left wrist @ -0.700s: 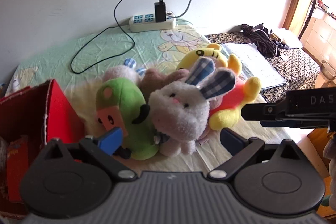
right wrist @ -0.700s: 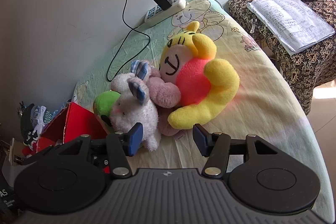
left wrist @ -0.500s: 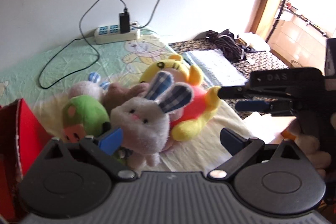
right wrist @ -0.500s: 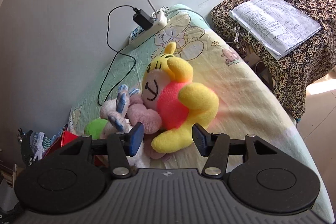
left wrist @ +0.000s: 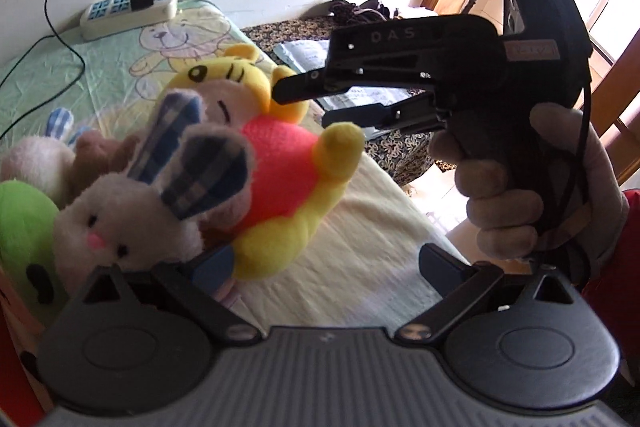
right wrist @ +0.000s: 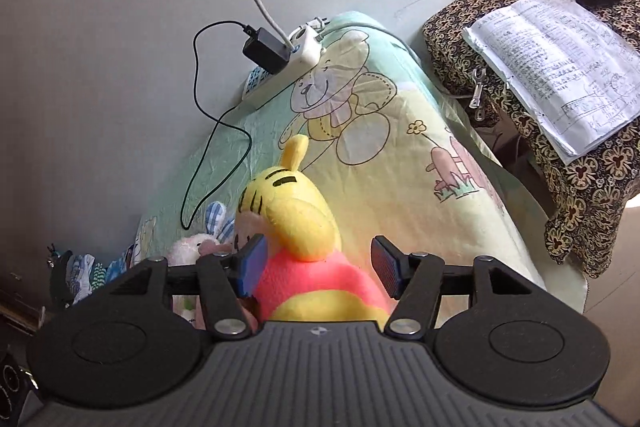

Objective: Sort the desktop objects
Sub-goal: 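Move both grippers toward the yellow-and-red tiger plush on the pile, then grasp the tiger plush with the right gripper while the left gripper grasps it too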

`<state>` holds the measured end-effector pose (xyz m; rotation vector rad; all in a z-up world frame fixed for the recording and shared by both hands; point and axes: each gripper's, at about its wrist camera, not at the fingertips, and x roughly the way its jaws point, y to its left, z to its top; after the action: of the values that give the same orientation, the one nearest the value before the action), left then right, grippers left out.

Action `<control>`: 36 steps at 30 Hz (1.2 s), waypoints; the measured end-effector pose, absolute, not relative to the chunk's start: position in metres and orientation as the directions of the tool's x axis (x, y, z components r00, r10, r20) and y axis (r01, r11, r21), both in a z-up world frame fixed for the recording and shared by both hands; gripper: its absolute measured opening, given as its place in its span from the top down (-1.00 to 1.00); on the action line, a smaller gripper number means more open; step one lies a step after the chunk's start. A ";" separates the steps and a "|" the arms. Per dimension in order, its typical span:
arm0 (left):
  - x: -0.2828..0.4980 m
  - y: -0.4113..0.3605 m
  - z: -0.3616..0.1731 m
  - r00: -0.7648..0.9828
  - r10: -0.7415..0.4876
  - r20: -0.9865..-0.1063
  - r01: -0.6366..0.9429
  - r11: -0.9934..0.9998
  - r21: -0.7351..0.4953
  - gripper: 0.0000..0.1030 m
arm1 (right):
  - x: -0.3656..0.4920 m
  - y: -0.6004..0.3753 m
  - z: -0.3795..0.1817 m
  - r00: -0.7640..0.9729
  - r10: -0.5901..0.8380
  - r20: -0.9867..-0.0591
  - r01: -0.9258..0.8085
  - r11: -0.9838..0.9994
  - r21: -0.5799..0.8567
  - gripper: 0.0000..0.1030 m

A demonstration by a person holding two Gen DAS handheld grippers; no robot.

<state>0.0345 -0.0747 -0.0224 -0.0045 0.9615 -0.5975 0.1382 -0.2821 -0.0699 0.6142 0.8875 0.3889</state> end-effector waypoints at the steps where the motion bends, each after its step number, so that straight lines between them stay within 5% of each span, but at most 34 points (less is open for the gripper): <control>1: 0.037 -0.074 -0.022 0.433 -0.478 -0.764 0.475 0.841 -0.257 -0.93 | 0.143 -0.280 -0.072 0.571 0.557 -0.603 -0.073 0.767 0.638 -0.23; 12: 0.045 -0.082 -0.024 0.441 -0.477 -0.760 0.508 0.831 -0.227 -0.94 | 0.171 -0.263 -0.097 0.475 0.641 -0.603 -0.080 0.714 0.696 -0.24; 19: 0.047 -0.075 -0.021 0.420 -0.504 -0.755 0.506 0.821 -0.266 -0.95 | 0.161 -0.273 -0.098 0.480 0.684 -0.549 -0.033 0.640 0.768 0.30; 30: 0.046 -0.073 -0.016 0.280 -0.623 -0.731 0.465 0.754 -0.465 -0.95 | 0.111 -0.300 -0.094 0.537 0.649 -0.540 0.048 0.615 0.787 0.40; 36: 0.040 -0.079 -0.010 0.276 -0.607 -0.745 0.470 0.762 -0.446 -0.95 | 0.077 -0.319 -0.099 0.562 0.636 -0.529 0.104 0.580 0.808 0.45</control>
<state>0.0398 -0.0792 -0.0104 -0.1472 1.0687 -0.7267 0.0772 -0.3193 -0.0995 0.9199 0.9427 0.3723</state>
